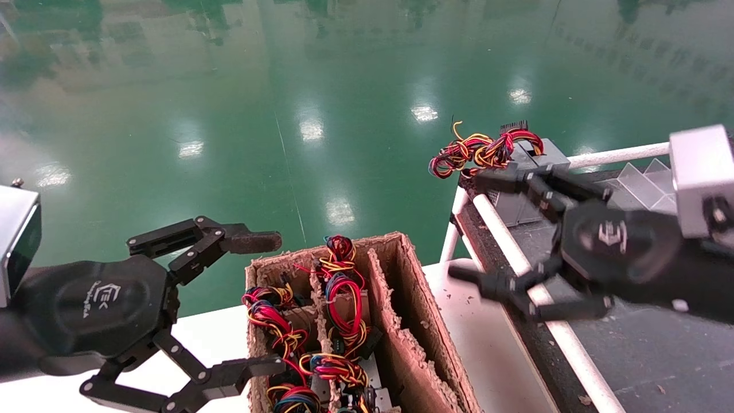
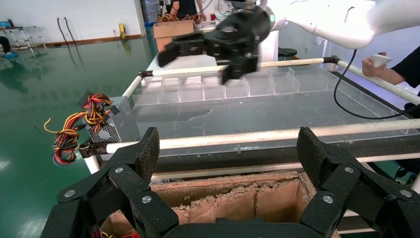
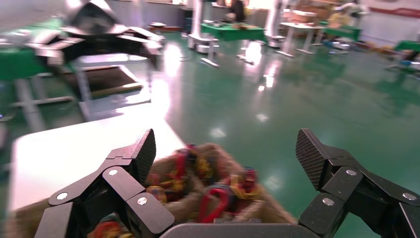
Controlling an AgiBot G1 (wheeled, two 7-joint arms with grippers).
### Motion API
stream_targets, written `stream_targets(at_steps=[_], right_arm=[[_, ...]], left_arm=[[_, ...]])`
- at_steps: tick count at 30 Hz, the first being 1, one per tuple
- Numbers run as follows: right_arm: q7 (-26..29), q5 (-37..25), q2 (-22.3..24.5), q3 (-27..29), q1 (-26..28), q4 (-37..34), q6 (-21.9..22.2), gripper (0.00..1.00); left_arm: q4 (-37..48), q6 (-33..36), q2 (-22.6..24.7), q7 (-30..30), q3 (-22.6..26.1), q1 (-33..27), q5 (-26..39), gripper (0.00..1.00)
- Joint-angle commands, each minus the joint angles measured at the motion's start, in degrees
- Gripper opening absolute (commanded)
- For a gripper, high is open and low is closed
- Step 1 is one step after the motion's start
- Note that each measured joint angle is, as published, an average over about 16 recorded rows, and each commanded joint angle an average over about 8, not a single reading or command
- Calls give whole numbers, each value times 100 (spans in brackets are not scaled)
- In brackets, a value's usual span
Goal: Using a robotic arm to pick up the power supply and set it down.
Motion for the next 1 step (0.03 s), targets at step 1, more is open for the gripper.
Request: stream_targets(at_steps=[1], right_arm=[[134,192,121,6,-188,328,-181,100]], left_arm=[[0,0,0,0,0,0,0,100]])
